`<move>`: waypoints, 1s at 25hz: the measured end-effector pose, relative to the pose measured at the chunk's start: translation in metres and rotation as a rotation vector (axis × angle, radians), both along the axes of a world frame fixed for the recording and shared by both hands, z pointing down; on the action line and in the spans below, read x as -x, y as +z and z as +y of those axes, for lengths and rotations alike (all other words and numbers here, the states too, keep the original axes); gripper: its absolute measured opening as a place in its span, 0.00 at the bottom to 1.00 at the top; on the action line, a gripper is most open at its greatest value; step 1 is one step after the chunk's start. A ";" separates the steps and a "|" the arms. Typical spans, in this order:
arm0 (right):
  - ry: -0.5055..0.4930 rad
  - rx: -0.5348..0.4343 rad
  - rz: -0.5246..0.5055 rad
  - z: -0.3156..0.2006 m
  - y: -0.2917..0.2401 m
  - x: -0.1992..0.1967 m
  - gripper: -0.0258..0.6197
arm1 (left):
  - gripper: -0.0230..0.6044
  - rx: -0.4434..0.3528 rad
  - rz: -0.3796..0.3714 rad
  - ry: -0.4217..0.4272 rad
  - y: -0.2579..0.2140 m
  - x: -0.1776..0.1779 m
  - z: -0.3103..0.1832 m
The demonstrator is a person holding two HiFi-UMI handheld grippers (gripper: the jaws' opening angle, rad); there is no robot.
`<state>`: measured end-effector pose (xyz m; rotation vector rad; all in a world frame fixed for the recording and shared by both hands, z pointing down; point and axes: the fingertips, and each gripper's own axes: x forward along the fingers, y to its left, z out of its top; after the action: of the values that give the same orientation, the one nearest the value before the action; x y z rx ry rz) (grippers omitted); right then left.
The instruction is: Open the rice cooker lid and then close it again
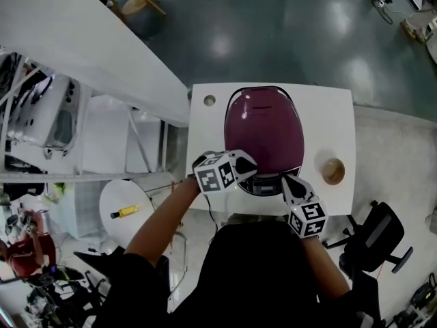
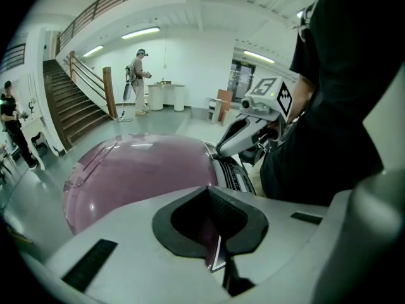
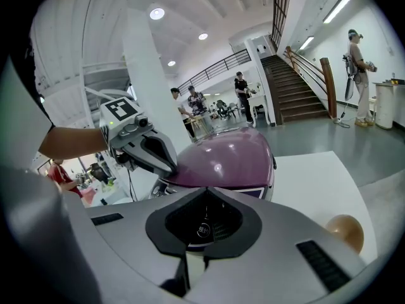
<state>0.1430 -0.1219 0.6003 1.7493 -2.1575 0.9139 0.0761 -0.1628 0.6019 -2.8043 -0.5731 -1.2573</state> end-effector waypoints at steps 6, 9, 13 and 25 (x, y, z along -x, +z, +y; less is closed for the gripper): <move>-0.016 0.002 0.001 -0.003 -0.002 0.002 0.04 | 0.04 0.022 -0.023 -0.023 -0.001 -0.002 0.001; -0.024 0.004 0.001 -0.005 -0.002 0.002 0.04 | 0.04 0.021 -0.038 -0.025 0.001 -0.004 0.003; -0.041 0.008 0.012 -0.008 0.000 0.004 0.04 | 0.04 0.024 -0.034 -0.029 -0.001 -0.007 0.006; -0.120 0.024 0.136 -0.020 -0.002 -0.003 0.04 | 0.04 0.039 -0.029 -0.040 0.000 -0.010 0.010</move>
<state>0.1462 -0.1421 0.5984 1.6016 -2.1293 0.7650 0.0865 -0.1530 0.6022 -2.8475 -0.5508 -1.3097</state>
